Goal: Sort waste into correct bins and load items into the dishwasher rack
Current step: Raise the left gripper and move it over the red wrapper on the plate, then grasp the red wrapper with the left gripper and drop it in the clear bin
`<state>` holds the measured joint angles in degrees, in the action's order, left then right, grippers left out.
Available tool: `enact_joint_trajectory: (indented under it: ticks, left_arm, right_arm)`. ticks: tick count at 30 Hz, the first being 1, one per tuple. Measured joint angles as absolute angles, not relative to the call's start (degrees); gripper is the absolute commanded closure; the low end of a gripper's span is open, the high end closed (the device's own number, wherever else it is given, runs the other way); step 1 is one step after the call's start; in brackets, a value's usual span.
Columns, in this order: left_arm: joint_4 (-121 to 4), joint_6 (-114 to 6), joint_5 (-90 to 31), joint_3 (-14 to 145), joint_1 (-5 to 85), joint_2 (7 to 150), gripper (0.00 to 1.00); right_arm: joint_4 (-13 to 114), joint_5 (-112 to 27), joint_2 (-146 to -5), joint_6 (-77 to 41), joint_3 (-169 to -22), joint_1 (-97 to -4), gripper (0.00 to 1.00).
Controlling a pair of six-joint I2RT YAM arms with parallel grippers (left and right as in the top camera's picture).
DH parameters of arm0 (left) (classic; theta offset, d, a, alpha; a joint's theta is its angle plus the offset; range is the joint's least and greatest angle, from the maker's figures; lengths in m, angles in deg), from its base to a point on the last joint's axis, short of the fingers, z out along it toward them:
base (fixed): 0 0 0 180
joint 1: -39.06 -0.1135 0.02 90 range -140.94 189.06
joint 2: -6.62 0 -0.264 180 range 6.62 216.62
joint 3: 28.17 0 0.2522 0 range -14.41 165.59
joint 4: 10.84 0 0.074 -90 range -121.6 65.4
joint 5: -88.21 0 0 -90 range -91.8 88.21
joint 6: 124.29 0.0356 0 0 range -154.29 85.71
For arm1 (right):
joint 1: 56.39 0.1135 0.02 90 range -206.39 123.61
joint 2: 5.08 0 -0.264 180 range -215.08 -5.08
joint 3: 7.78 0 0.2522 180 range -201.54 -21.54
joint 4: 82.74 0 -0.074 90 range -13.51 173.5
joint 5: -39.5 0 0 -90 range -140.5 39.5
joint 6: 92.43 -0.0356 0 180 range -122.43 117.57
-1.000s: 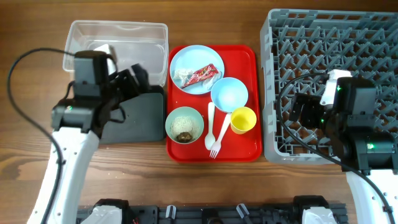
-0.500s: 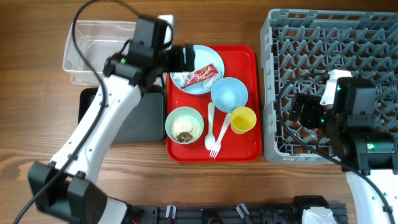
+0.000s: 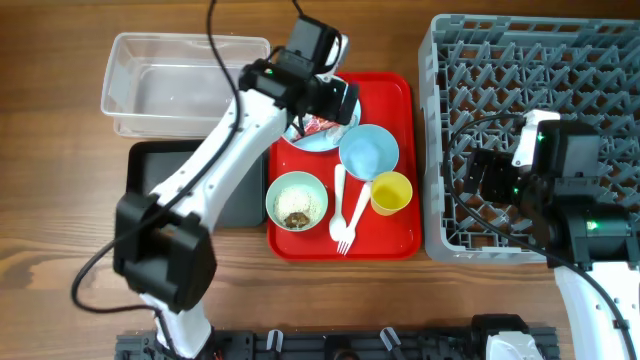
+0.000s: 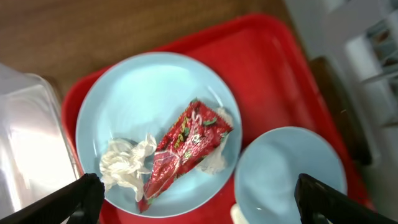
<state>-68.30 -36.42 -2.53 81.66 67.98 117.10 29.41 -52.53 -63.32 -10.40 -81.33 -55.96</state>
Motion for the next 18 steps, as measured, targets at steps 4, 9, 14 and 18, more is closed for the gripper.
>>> enact_joint_trajectory:
  ticks: [4,9,14,18]
  left_arm:
    - [-68.69,-35.83,-1.63,81.66,67.87,120.22,0.0]
    - [-68.74,-35.79,-1.43,81.66,67.87,123.09,0.0]
    - [-67.97,-35.53,-1.15,81.66,67.87,125.73,0.0]
    - [-67.43,-35.39,0.86,81.66,67.87,127.63,0.01]
  right_arm:
    - [29.39,-52.5,-63.36,-10.4,-81.33,-55.96,0.0]
    - [29.3,-52.5,-63.36,-10.4,-81.31,-55.96,0.0]
    - [29.28,-52.5,-63.36,-10.4,-81.31,-55.96,0.0]
    - [29.19,-52.5,-63.36,-10.4,-81.33,-55.96,0.0]
